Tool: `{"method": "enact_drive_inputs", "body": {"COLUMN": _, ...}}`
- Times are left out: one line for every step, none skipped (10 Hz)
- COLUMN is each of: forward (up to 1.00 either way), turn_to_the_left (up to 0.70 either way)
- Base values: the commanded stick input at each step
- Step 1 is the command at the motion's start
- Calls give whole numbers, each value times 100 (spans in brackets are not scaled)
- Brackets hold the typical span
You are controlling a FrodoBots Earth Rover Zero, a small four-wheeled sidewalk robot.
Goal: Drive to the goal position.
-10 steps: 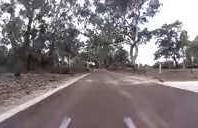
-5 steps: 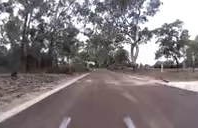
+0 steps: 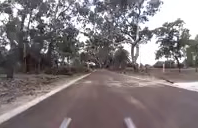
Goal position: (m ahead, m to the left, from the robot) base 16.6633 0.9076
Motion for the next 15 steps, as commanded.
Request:
{"method": "enact_drive_inputs", "body": {"forward": 60, "turn_to_the_left": 0}}
{"method": "enact_drive_inputs", "body": {"forward": 60, "turn_to_the_left": 0}}
{"method": "enact_drive_inputs", "body": {"forward": 60, "turn_to_the_left": 0}}
{"method": "enact_drive_inputs", "body": {"forward": 60, "turn_to_the_left": 0}}
{"method": "enact_drive_inputs", "body": {"forward": 60, "turn_to_the_left": 0}}
{"method": "enact_drive_inputs", "body": {"forward": 60, "turn_to_the_left": 0}}
{"method": "enact_drive_inputs", "body": {"forward": 60, "turn_to_the_left": 0}}
{"method": "enact_drive_inputs", "body": {"forward": 60, "turn_to_the_left": 0}}
{"method": "enact_drive_inputs", "body": {"forward": 60, "turn_to_the_left": 0}}
{"method": "enact_drive_inputs", "body": {"forward": 60, "turn_to_the_left": 0}}
{"method": "enact_drive_inputs", "body": {"forward": 60, "turn_to_the_left": 0}}
{"method": "enact_drive_inputs", "body": {"forward": 60, "turn_to_the_left": 0}}
{"method": "enact_drive_inputs", "body": {"forward": 60, "turn_to_the_left": 0}}
{"method": "enact_drive_inputs", "body": {"forward": 60, "turn_to_the_left": 0}}
{"method": "enact_drive_inputs", "body": {"forward": 60, "turn_to_the_left": 0}}
